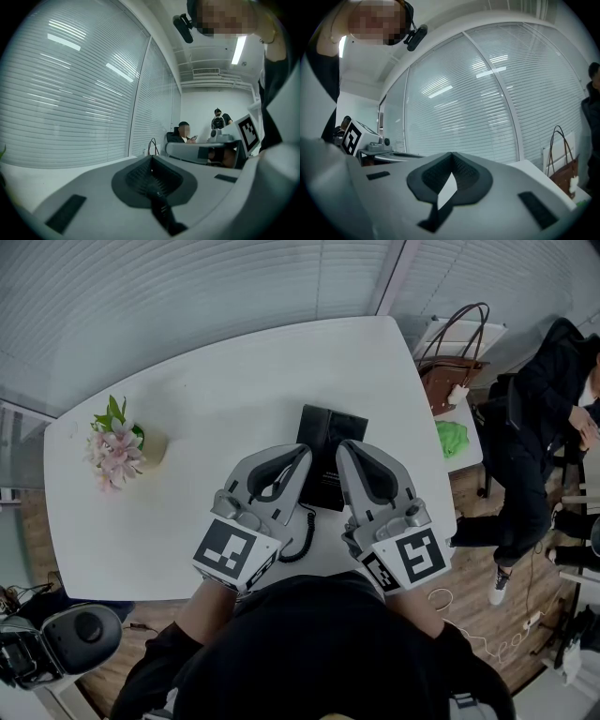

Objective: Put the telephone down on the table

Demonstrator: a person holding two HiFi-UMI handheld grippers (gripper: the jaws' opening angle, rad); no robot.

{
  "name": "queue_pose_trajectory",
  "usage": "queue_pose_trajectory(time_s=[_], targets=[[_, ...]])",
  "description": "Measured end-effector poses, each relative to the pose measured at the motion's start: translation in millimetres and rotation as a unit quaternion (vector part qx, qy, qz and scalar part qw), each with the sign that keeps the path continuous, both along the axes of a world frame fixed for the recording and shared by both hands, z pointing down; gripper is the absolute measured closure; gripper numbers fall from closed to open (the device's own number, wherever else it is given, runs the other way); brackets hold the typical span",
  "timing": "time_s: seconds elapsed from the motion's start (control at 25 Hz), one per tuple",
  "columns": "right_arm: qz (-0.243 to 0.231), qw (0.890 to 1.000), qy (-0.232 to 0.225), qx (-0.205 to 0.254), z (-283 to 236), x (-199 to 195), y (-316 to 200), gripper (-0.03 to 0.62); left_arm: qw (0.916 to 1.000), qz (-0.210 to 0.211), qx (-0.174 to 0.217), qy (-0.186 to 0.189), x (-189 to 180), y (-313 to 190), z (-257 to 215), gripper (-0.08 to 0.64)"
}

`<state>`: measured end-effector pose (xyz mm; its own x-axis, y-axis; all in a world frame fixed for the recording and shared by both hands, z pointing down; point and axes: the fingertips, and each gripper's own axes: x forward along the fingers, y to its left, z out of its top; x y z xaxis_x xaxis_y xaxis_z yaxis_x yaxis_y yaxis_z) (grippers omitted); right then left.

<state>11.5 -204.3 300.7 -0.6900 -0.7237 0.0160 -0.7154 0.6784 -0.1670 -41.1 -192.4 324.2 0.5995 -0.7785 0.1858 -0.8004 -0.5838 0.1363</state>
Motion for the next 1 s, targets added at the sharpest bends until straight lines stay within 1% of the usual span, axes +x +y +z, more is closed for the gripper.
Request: queue_pose_trajectory(time_s=[0.24,0.4,0.56,0.72,0.88,1.0], targets=[[0.003,1.000,0.004,0.004,-2,1,0,0.587,1.0000,0.001,-0.008,-0.004,-1,1,2,0.546],[0.003,1.000,0.003,0.002,-1,1,-1,0.588,1.0000,0.004,0.006,-0.001,0,-1,-2,0.546],[0.005,1.000,0.005,0.000,1,2,-1,0.587,1.0000,0.005,-0.002,-0.002,0,0,0,0.546],[0.007,1.000,0.005,0.001,0,2,-3,0.588,0.9999,0.006,0.013,0.007,2,-3,-5,0.546],[0.007,1.000,0.007,-0.001,0,2,-3,0.588,1.0000,0.005,0.006,0.003,1,-3,-4,0.546],[0.007,1.000,0.006,0.000,-1,2,-4,0.587,0.9996,0.005,0.025,0.013,3,-7,-13,0.546]])
